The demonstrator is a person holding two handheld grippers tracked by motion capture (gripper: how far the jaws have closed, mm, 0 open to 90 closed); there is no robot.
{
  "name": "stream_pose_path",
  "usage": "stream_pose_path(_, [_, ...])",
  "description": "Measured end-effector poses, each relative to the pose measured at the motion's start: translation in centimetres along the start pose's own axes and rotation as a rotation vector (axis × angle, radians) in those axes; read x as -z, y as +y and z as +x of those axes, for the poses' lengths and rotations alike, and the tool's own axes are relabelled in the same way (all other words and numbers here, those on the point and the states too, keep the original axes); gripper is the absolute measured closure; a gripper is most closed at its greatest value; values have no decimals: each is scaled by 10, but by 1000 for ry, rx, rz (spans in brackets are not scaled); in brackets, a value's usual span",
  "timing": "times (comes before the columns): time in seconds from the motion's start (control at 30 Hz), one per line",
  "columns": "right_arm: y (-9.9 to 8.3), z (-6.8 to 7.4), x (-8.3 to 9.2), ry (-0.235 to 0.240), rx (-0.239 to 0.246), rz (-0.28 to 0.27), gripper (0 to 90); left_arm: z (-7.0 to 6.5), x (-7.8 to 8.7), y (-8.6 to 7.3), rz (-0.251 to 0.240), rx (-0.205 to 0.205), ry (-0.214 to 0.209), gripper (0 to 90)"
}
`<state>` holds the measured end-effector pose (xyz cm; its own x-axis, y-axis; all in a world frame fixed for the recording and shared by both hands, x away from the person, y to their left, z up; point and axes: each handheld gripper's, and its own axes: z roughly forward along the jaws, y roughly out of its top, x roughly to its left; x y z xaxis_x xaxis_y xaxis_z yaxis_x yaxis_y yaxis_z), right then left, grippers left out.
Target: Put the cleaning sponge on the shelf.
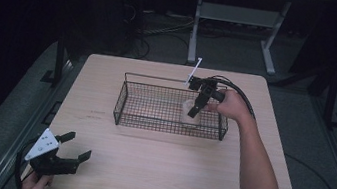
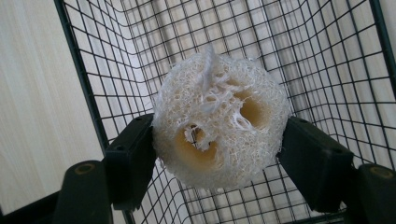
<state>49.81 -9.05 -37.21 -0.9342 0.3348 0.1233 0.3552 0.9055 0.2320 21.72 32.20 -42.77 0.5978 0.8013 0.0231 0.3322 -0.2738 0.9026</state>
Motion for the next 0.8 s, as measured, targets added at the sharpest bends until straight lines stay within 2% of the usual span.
stream_pose_path(0.4, [3,-1,-11,4,-2,6,288,0,1,0,5,0,2,141])
stream_pose_path(0.43, [1,-2,-12,10,-3,-19,287,0,2,-1,5,2,2,141])
stream_pose_path(0.5, [-1,-4,-13,18,-16,-33,287,0,2,-1,3,5,3,141])
stream_pose_path(0.63, [-2,-3,-12,11,-20,-32,283,0,2,-1,2,5,3,141])
stream_pose_path(0.8, [-1,-2,-12,-2,-24,-30,213,0,2,-1,4,0,4,141])
